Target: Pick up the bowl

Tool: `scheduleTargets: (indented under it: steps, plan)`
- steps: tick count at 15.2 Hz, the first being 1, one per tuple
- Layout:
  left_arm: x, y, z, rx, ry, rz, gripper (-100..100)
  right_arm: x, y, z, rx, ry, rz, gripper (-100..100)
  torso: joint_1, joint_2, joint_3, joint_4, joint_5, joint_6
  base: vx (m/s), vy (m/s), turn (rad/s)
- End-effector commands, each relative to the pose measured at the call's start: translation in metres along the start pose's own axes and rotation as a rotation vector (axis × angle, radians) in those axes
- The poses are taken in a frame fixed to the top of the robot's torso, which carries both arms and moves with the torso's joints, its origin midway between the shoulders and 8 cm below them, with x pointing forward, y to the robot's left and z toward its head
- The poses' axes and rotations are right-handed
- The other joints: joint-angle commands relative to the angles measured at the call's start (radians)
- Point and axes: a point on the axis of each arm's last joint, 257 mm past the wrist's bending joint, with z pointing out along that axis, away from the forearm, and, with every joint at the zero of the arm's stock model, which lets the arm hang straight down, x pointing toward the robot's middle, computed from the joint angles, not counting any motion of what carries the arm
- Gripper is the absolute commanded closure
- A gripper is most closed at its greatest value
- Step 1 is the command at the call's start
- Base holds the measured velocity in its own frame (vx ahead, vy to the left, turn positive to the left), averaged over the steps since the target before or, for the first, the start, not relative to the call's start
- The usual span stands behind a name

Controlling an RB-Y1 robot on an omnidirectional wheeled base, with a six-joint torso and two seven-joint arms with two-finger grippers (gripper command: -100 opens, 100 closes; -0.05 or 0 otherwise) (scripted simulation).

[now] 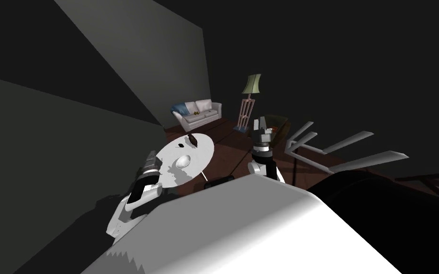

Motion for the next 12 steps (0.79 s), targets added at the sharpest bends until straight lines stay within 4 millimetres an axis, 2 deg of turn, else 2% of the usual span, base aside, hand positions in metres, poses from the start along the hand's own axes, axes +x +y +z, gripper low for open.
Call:
scheduleTargets:
  steps: [1,2,3,4,5,6,7,8,9,12]
  plan:
    - [-0.016,0.024,0.005,-0.07,-0.031,-0.022,-100,0.0,0.0,0.0,0.0,0.0,0.0,0,0.0,0.0,0.0,0.0,0.0,0.0,-0.019,-0.012,-0.141]
    - [-0.018,0.039,0.004,-0.111,-0.037,-0.023,-100,0.0,0.0,0.0,0.0,0.0,0.0,0,0.0,0.0,0.0,0.0,0.0,0.0,-0.018,-0.011,-0.132]
    - [-0.018,0.039,0.004,-0.111,-0.037,-0.023,-100,0.0,0.0,0.0,0.0,0.0,0.0,0,0.0,0.0,0.0,0.0,0.0,0.0,-0.011,-0.006,-0.056]
    - [-0.029,0.06,0.005,-0.167,-0.063,-0.043,-100,0.0,0.0,0.0,0.0,0.0,0.0,0,0.0,0.0,0.0,0.0,0.0,0.0,-0.01,-0.009,-0.126]
    - [-0.03,0.064,0.004,-0.181,-0.065,-0.043,-100,0.0,0.0,0.0,0.0,0.0,0.0,0,0.0,0.0,0.0,0.0,0.0,0.0,-0.009,-0.009,-0.146]
    - [-0.04,0.076,0.006,-0.217,-0.088,-0.065,-100,0.0,0.0,0.0,0.0,0.0,0.0,0,0.0,0.0,0.0,0.0,0.0,0.0,-0.011,-0.01,-0.169]
    - [-0.041,0.088,0.003,-0.251,-0.093,-0.066,-100,0.0,0.0,0.0,0.0,0.0,0.0,0,0.0,0.0,0.0,0.0,0.0,0.0,-0.012,-0.008,-0.144]
    - [-0.041,0.088,0.003,-0.251,-0.093,-0.066,-100,0.0,0.0,0.0,0.0,0.0,0.0,0,0.0,0.0,0.0,0.0,0.0,0.0,-0.009,-0.004,-0.058]
    - [-0.051,0.106,0.002,-0.301,-0.119,-0.09,-100,0.0,0.0,0.0,0.0,0.0,0.0,0,0.0,0.0,0.0,0.0,0.0,0.0,-0.008,-0.008,-0.149]
    - [-0.061,0.136,-0.005,-0.388,-0.15,-0.119,-100,0.0,0.0,0.0,0.0,0.0,0.0,0,0.0,0.0,0.0,0.0,0.0,0.0,-0.009,-0.008,-0.151]
